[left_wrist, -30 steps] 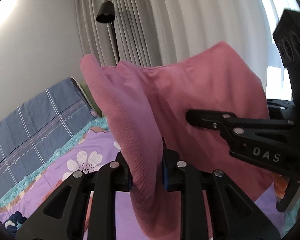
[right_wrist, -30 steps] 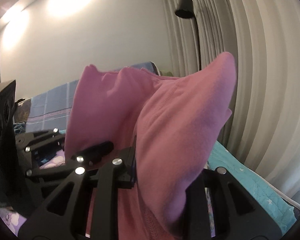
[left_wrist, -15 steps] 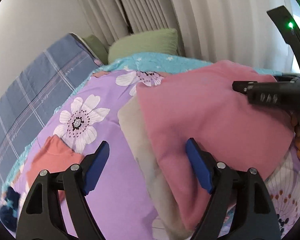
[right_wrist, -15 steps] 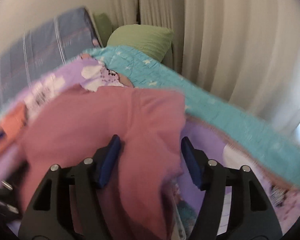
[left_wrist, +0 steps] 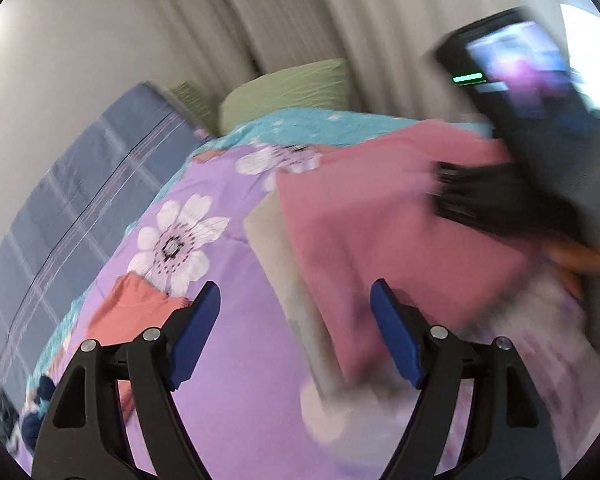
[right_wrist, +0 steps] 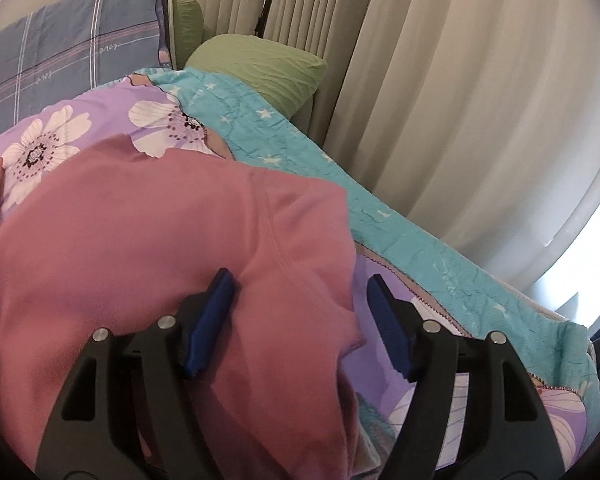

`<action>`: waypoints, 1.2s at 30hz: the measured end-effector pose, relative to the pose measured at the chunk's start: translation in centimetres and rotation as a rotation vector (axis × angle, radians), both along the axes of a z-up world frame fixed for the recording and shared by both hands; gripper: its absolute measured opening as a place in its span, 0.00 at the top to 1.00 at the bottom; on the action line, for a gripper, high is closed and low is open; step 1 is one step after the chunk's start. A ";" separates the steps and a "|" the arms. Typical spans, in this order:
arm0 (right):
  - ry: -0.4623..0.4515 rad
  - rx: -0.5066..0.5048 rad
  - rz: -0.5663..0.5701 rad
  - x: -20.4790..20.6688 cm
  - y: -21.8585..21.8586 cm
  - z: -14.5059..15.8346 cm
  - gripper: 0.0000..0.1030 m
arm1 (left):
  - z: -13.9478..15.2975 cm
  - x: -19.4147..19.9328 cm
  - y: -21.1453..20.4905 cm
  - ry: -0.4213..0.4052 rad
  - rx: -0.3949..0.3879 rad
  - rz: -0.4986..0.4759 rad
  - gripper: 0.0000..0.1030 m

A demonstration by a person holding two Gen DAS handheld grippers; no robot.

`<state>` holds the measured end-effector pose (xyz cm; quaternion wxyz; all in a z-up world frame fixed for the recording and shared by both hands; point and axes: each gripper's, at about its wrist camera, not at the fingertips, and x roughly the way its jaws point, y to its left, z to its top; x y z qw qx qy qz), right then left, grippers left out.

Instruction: Fold small clothes

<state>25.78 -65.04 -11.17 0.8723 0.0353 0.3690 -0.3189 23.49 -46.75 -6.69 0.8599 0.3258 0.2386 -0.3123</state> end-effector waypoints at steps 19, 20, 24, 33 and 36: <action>-0.319 0.187 0.131 -22.7 8.7 8.7 0.16 | 6.5 -11.5 11.4 0.090 -0.296 -0.111 0.18; -0.326 0.211 0.134 -24.0 9.6 8.8 0.16 | 6.8 -12.2 11.6 0.083 -0.300 -0.113 0.16; -0.354 0.273 0.156 -27.8 13.0 9.4 0.13 | 8.2 -15.2 13.1 0.031 -0.323 -0.141 0.14; -0.398 0.111 0.154 -32.5 19.5 12.9 0.03 | 11.1 -19.3 19.4 0.001 -0.488 -0.110 0.01; -0.418 0.093 0.163 -33.2 20.6 13.8 0.02 | 11.9 -20.1 21.5 -0.011 -0.530 -0.077 0.01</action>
